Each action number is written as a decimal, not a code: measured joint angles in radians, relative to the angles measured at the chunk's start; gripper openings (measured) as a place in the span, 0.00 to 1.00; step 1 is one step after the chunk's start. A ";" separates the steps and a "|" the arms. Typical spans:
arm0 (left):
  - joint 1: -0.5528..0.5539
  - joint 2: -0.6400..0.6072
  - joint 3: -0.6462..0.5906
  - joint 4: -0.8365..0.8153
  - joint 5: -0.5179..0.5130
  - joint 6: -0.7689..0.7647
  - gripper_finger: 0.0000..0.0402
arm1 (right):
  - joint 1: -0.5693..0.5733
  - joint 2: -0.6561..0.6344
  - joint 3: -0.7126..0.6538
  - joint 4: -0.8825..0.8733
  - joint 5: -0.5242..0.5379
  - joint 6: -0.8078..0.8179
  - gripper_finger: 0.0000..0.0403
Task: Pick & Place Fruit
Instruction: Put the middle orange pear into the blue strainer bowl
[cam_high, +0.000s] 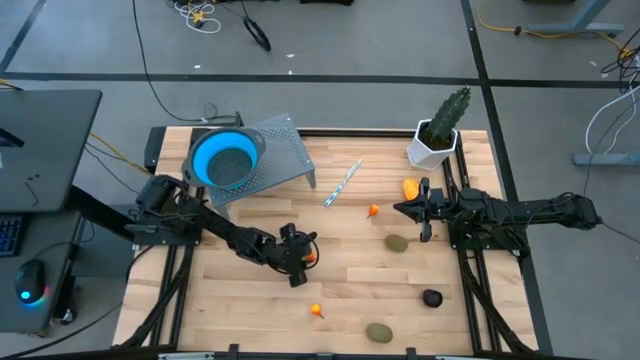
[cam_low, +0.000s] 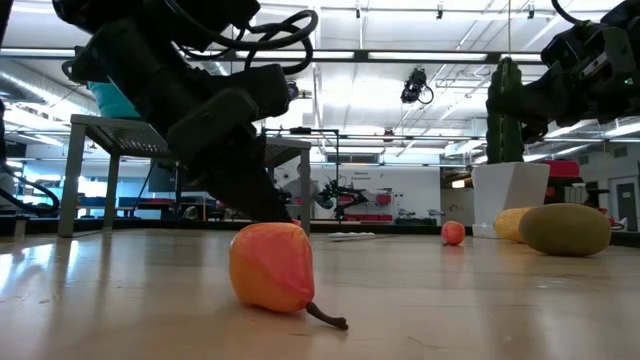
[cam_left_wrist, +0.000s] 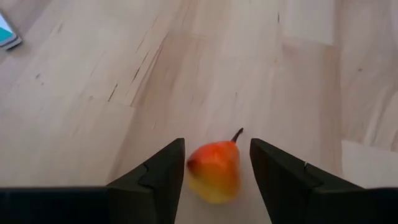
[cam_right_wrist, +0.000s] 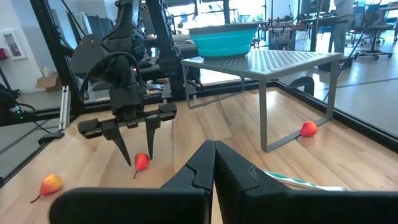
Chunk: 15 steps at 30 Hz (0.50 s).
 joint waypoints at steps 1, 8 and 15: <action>0.000 0.000 0.000 0.001 0.000 -0.003 0.48 | 0.000 0.000 0.000 0.000 0.000 0.000 0.03; -0.001 0.000 0.000 -0.004 0.027 -0.004 0.48 | 0.000 0.000 0.000 0.000 0.000 0.000 0.03; -0.001 0.000 0.000 -0.006 -0.002 -0.004 0.48 | 0.000 0.000 0.000 0.000 0.000 0.000 0.03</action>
